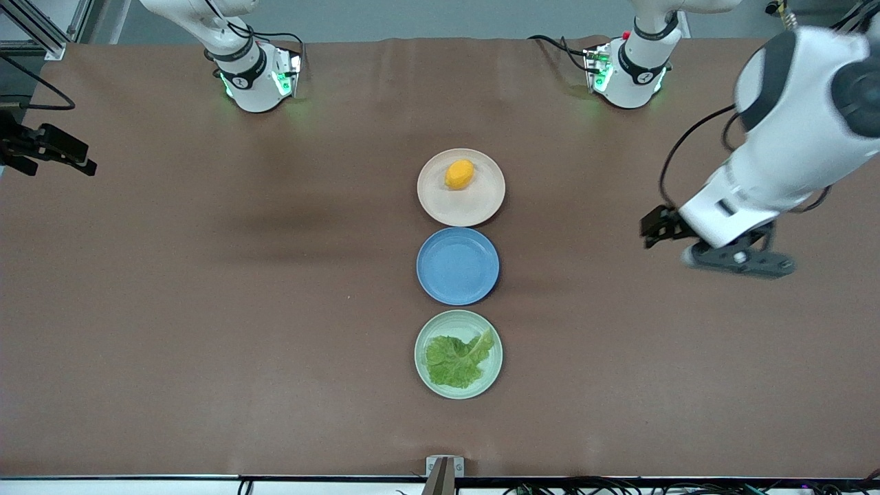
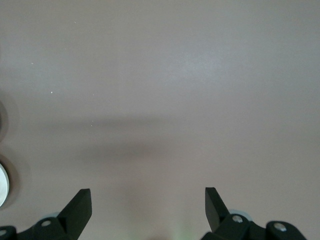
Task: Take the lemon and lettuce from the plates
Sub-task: 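Move the left gripper out toward the green plate with lettuce, then lower the left gripper onto the lettuce while the right gripper starts moving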
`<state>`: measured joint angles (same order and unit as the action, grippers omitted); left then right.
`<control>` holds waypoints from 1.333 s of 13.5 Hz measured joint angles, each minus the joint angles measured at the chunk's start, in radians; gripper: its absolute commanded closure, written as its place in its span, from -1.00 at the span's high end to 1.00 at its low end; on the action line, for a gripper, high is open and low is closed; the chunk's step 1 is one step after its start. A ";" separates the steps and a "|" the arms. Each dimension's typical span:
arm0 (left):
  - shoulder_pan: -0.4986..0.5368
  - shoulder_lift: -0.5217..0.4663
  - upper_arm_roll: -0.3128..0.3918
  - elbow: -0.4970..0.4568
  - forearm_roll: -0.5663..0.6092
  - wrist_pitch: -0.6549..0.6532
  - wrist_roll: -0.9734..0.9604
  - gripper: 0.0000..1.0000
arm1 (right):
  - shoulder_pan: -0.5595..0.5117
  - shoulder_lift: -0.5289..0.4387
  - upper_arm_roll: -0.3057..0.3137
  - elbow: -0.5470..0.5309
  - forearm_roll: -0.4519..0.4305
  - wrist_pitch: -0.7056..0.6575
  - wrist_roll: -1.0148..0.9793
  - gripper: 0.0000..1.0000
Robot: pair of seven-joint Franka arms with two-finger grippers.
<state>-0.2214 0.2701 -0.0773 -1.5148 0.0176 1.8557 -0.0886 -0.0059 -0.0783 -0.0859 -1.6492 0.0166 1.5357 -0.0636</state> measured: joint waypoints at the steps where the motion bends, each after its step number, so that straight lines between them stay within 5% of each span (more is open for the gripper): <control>1: -0.027 0.041 -0.001 0.002 0.000 0.059 0.000 1.00 | 0.000 0.000 0.000 0.000 0.000 0.000 0.000 1.00; 7: -0.199 0.299 -0.003 0.037 0.000 0.447 0.000 0.98 | 0.000 0.000 -0.001 -0.001 0.000 -0.009 0.000 1.00; 12: -0.253 0.539 -0.003 0.060 0.000 0.902 0.083 0.66 | 0.000 0.047 0.000 0.003 0.000 -0.008 0.000 1.00; 18: -0.288 0.704 -0.003 0.158 0.000 1.058 0.115 0.42 | 0.059 0.219 0.026 0.020 0.090 -0.006 0.178 1.00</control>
<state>-0.5093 0.9745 -0.0802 -1.3564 0.0176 2.9138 0.0269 0.0534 0.1410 -0.0603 -1.6297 0.1070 1.5299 0.1148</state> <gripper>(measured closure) 0.211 0.000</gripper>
